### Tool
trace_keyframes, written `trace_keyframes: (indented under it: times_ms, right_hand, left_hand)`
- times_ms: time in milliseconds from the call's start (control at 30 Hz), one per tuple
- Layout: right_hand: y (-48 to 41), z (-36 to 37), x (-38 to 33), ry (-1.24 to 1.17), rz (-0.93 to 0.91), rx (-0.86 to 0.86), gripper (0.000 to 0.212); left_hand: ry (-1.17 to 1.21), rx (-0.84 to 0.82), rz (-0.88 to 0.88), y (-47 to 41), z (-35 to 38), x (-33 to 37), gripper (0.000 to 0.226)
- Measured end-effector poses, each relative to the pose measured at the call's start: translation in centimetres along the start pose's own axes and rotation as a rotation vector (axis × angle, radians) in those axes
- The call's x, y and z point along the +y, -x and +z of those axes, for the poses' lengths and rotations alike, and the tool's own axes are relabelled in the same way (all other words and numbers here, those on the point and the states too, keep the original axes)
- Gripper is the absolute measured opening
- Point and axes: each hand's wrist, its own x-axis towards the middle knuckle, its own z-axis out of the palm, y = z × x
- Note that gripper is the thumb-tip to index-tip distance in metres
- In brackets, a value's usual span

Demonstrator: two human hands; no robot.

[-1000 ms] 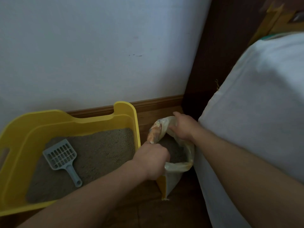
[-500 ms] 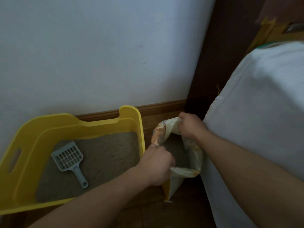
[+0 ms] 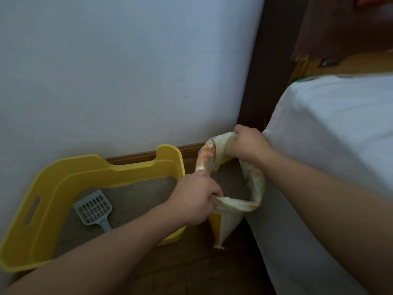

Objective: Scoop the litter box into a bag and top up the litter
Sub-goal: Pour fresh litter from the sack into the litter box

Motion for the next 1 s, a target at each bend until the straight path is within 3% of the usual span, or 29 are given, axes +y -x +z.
trace_keyframes:
  times_ms: [233, 500, 767, 1000]
  right_hand:
    - [2.4, -4.1, -2.7, -0.023, -0.012, 0.079, 0.03]
    - [3.6, -5.5, -4.0, -0.121, -0.032, 0.162, 0.029]
    - [4.0, -3.9, -4.5, -0.262, -0.118, 0.221, 0.026]
    - [4.6, -2.2, -5.4, -0.374, -0.219, 0.247, 0.031]
  left_hand:
    - [0.015, 0.075, -0.039, 1.1, -2.3, -1.7, 0.015]
    - [-0.058, 0.189, -0.1, 1.1, -2.9, -4.8, 0.018]
    - [-0.037, 0.192, -0.257, 2.2, -3.2, -7.5, 0.023]
    - [0.095, 0.139, -0.287, 2.8, -2.2, -9.1, 0.035]
